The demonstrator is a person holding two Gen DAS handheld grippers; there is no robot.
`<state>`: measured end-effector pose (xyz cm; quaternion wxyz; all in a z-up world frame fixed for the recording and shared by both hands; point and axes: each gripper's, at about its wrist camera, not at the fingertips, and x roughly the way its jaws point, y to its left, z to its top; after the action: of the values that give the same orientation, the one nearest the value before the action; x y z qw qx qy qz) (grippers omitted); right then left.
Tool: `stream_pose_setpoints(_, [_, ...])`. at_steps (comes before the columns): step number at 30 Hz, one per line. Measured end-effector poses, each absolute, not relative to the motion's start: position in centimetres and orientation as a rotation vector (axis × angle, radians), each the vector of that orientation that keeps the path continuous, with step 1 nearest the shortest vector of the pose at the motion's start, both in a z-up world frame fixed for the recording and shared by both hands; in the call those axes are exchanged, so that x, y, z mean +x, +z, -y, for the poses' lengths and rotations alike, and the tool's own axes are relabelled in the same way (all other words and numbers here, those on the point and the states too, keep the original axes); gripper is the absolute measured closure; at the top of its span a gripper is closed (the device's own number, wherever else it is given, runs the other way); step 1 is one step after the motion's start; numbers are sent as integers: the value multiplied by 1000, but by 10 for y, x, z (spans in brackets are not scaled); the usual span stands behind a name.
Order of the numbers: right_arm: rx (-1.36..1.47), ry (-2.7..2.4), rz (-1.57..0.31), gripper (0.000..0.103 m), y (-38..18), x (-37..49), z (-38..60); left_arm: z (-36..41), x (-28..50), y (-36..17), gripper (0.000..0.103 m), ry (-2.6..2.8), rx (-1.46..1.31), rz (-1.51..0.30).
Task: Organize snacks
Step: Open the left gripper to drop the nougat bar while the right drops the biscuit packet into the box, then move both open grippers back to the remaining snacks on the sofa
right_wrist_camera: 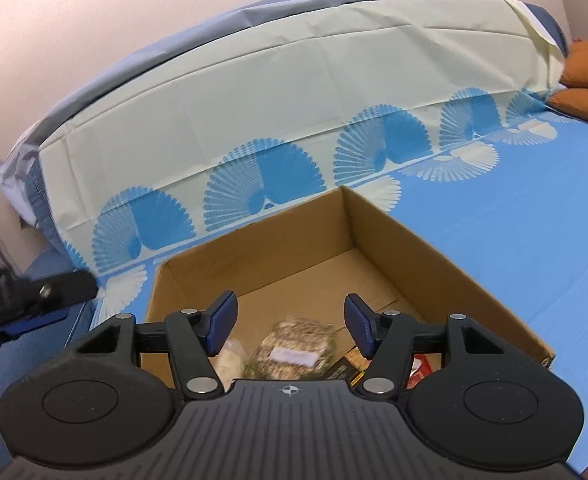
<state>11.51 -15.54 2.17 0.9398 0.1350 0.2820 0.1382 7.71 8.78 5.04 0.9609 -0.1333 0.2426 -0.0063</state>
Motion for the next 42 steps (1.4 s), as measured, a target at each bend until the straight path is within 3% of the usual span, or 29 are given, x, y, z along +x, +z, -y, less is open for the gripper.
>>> stream_pose_setpoints(2, [258,314,-566,42,22,109,150,-107,65,38,51,-21,-292,-503])
stream_pose_setpoints(7, [221,418,-531,64,25,96,139,-155,37,2,77,115,-317,-486])
stream_pose_setpoints(8, [209,440,-526,69,25,93,136,-164,34,-5,78,148,-326,-481])
stream_pose_setpoints(11, [177,481,-523,69,24,87,127,-190,31,-24,78,263,-362,-469])
stream_pose_setpoints(16, [140,535,-547,69,17,81,111,-234,53,-53,60,508,-388,-459])
stream_pose_setpoints(21, [104,582,-594,69,13,77,101,-266,71,-83,29,597,-402,-441])
stream_pose_setpoints(29, [25,651,-720,69,17,86,64,-275,83,-97,25,591,-384,-445])
stream_pose_setpoints(37, [-79,761,-770,68,56,155,-64,-279,95,-105,26,600,-373,-430])
stream_pose_setpoints(42, [-140,849,-883,57,37,200,-150,-283,104,-107,26,616,-370,-433])
